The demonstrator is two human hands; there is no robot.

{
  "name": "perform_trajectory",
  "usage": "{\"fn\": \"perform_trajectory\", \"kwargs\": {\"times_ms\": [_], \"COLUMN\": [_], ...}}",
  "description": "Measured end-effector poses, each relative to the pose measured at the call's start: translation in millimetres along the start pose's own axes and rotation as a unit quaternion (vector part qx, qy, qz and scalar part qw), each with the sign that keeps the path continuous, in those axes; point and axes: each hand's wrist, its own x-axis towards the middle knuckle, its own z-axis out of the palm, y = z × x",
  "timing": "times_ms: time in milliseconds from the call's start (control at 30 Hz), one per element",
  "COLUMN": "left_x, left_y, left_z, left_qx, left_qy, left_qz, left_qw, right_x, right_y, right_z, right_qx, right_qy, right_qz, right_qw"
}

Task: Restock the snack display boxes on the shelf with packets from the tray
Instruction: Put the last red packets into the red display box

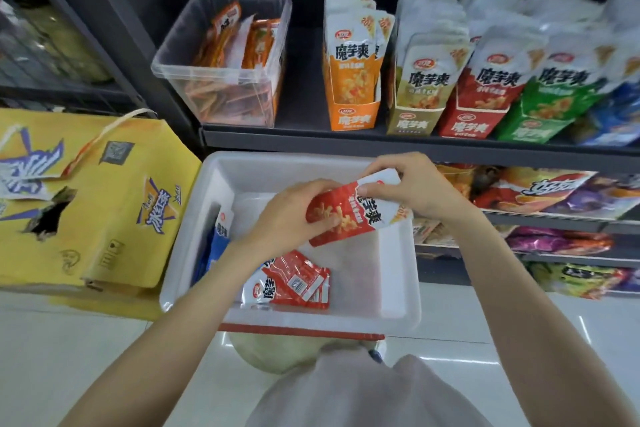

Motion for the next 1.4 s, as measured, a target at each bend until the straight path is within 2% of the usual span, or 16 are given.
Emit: {"fn": "perform_trajectory", "kwargs": {"times_ms": [133,300,400,500,600,700,767,867,967,1100,1267,1400], "left_x": [11.3,27.5,42.7,65.8,90.9,112.0,123.9,138.3,146.2,150.1,151.2,150.2], "left_y": [12.8,31.7,57.7,84.0,99.8,113.8,118.7,118.5,118.5,119.0,118.4,117.5], "left_z": [1.5,13.6,24.6,34.3,45.6,60.0,70.0,79.0,82.5,78.9,77.1,77.0], "left_qx": [-0.116,-0.188,-0.149,-0.112,-0.032,0.071,0.131,0.213,0.264,0.286,0.284,0.293], "left_qy": [-0.004,0.014,0.007,0.117,0.225,0.233,0.213,0.201,0.209,0.228,0.223,0.217], "left_qz": [-0.028,-0.020,0.006,0.074,0.132,0.155,0.172,0.177,0.176,0.182,0.183,0.180], "left_qw": [0.993,0.982,0.989,0.984,0.965,0.957,0.953,0.940,0.925,0.913,0.914,0.914], "right_x": [-13.4,-37.6,-54.2,-73.6,-90.6,-92.2,-78.5,-47.3,-21.8,-2.0,9.0,14.6], "right_y": [7.0,21.7,23.2,21.4,20.4,27.2,35.1,41.6,41.4,37.8,33.9,39.7], "right_z": [-18.8,-29.8,-40.9,-70.9,-108.5,-138.7,-151.8,-161.0,-167.3,-166.4,-162.7,-154.2], "right_qx": [0.156,0.152,0.186,0.163,0.116,0.119,0.098,0.018,-0.123,-0.288,-0.326,-0.323], "right_qy": [0.074,0.099,0.168,0.305,0.465,0.548,0.553,0.523,0.482,0.421,0.411,0.380], "right_qz": [0.052,0.111,0.100,0.062,0.006,-0.050,-0.058,-0.046,-0.059,-0.048,0.036,0.066], "right_qw": [0.984,0.977,0.963,0.936,0.878,0.826,0.825,0.851,0.866,0.859,0.851,0.864]}}
